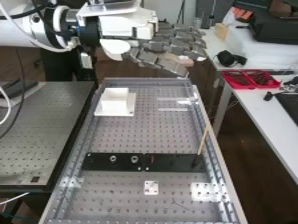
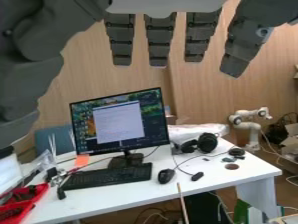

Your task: Grab the smaller nut and place it in the white container

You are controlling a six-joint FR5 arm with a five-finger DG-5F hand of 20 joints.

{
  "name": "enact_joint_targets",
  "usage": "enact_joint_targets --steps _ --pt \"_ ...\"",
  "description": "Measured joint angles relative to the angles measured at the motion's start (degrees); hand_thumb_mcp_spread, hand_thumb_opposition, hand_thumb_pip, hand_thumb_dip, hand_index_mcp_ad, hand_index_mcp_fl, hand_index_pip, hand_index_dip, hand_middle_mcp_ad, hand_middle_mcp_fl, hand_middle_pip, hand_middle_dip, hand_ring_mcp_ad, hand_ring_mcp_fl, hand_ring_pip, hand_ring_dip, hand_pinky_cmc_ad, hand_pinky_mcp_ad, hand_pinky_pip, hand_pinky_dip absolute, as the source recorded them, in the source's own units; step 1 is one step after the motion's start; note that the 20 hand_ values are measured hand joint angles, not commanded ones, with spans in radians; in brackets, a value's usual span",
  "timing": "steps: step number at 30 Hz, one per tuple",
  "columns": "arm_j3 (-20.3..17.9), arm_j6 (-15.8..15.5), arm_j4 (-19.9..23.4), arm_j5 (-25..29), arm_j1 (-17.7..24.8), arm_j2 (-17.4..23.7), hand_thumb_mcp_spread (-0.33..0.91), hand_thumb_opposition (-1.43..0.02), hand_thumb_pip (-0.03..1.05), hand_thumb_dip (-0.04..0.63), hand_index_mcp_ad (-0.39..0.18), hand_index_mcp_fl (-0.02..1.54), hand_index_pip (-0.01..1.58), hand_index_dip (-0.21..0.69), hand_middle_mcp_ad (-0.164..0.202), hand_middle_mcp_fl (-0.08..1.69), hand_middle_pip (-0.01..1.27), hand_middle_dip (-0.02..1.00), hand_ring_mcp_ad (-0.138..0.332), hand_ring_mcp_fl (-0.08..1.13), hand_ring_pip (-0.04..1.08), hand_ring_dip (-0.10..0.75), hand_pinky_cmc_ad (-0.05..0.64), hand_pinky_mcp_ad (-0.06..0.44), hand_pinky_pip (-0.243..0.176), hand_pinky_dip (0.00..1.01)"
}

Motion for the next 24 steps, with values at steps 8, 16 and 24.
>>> enact_joint_targets --steps 8,16,24 --pt "0.3 0.1 -0.7 -0.3 0.2 0.2 0.1 -0.68 0.53 0.026 -0.12 0.07 0.08 0.264 0.059 0.0 0.14 0.21 0.164 0.0 0.09 0.091 0.497 0.346 -0.124 0.18" --pt "0.2 -0.1 -1.1 0.0 0.4 0.4 0.1 -0.68 0.52 0.017 -0.12 0.07 0.09 0.265 0.059 0.0 0.14 0.21 0.157 0.0 0.09 0.089 0.524 0.347 -0.138 0.16" --pt "0.0 0.0 -1.3 0.1 0.4 0.4 0.1 -0.68 0.52 0.017 -0.12 0.07 0.09 0.265 0.063 0.0 0.14 0.21 0.173 0.0 0.09 0.087 0.543 0.344 -0.14 0.16"
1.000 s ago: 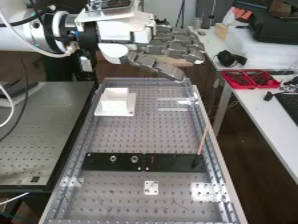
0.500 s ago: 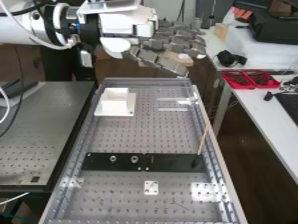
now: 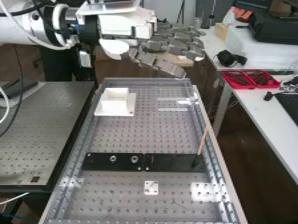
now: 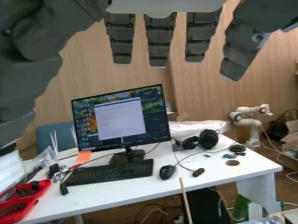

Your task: Grab the smaller nut and place it in the white container

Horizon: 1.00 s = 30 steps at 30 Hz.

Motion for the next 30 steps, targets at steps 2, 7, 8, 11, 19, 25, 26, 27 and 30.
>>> enact_joint_targets --steps 2,7,8,11,19,25,26,27,30 --pt "0.0 0.1 0.1 -0.1 0.0 0.0 0.1 -0.68 0.52 0.017 -0.12 0.07 0.09 0.265 0.059 0.0 0.14 0.21 0.173 0.0 0.09 0.087 0.543 0.344 -0.14 0.16" --pt "0.0 0.2 0.3 -0.5 -0.1 -0.1 0.1 -0.68 0.51 0.017 -0.12 0.07 0.09 0.265 0.063 0.0 0.14 0.21 0.173 0.0 0.09 0.086 0.543 0.344 -0.14 0.16" --pt "0.0 0.3 0.3 -0.6 -0.1 -0.1 0.1 -0.68 0.51 0.017 -0.12 0.07 0.09 0.265 0.063 0.0 0.14 0.21 0.173 0.0 0.09 0.086 0.543 0.344 -0.14 0.16" --pt "0.0 0.3 0.2 -0.8 -0.2 -0.1 0.1 -0.68 0.51 0.017 -0.12 0.07 0.09 0.265 0.059 0.0 0.14 0.21 0.173 0.0 0.09 0.086 0.543 0.344 -0.138 0.16" --pt "-0.3 0.0 0.1 -0.8 -0.2 0.2 0.1 -0.68 0.51 0.017 -0.12 0.07 0.09 0.265 0.063 0.0 0.14 0.21 0.173 0.0 0.09 0.086 0.543 0.344 -0.14 0.16" --pt "-0.3 -0.1 -0.1 -0.8 -0.1 0.5 0.1 -0.68 0.51 0.017 -0.12 0.07 0.09 0.265 0.063 0.0 0.14 0.21 0.173 0.0 0.09 0.086 0.543 0.344 -0.14 0.16" --pt "-0.3 -0.1 -0.1 -0.9 -0.1 0.5 0.1 -0.68 0.51 0.017 -0.12 0.07 0.09 0.267 0.063 0.0 0.14 0.21 0.173 0.0 0.09 0.086 0.543 0.344 -0.14 0.16" --pt "-0.3 -0.1 -0.2 -0.9 -0.1 0.5 0.1 -0.68 0.51 0.017 -0.12 0.07 0.09 0.267 0.063 0.0 0.14 0.21 0.173 0.0 0.09 0.086 0.543 0.346 -0.14 0.16" --pt "-0.2 -0.3 -0.8 -1.0 -0.1 0.6 0.1 -0.68 0.51 0.017 -0.12 0.07 0.09 0.267 0.063 0.0 0.14 0.21 0.173 0.0 0.09 0.086 0.543 0.346 -0.14 0.16"
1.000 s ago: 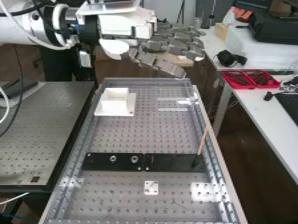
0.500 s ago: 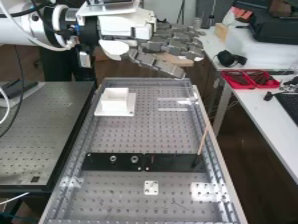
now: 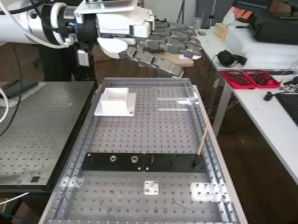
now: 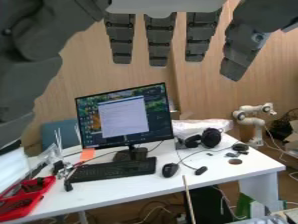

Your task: Grab the smaller nut and place it in the white container

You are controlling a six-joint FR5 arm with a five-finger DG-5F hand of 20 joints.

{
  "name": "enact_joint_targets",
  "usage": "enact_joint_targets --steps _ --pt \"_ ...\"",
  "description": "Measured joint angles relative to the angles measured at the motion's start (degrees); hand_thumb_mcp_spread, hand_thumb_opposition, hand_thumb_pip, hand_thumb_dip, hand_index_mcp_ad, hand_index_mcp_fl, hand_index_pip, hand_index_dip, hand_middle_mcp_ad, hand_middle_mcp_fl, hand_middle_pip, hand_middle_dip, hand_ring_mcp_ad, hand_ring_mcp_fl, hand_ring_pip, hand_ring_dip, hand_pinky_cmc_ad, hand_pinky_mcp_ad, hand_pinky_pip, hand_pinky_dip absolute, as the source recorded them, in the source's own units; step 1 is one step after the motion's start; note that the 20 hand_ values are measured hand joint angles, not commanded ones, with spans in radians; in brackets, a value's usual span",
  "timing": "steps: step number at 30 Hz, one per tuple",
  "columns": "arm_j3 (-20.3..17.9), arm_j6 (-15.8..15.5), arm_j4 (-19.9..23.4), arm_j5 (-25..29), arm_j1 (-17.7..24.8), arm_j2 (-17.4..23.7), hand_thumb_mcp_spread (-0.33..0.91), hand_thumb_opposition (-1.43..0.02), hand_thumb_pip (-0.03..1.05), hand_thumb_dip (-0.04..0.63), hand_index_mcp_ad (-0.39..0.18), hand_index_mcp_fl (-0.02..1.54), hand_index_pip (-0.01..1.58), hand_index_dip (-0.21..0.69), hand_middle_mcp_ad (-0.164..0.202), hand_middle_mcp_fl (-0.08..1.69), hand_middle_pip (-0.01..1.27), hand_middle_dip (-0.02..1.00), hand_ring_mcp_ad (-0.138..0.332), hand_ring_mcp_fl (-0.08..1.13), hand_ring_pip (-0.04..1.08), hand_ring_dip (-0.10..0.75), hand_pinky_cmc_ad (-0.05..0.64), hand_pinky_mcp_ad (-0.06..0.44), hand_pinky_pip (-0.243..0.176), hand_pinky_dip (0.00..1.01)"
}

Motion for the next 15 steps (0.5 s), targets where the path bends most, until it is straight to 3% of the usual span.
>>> enact_joint_targets --steps 12,15 --pt "-0.7 -0.3 -1.0 0.3 0.1 1.7 0.1 -0.68 0.51 0.017 -0.12 0.07 0.09 0.272 0.059 0.01 0.14 0.21 0.173 0.0 0.09 0.086 0.541 0.342 -0.14 0.16" --pt "-1.0 -0.5 -2.2 0.1 0.2 2.5 0.1 -0.68 0.51 0.017 -0.12 0.07 0.09 0.272 0.063 0.01 0.14 0.21 0.173 0.0 0.09 0.086 0.541 0.361 -0.14 0.16"
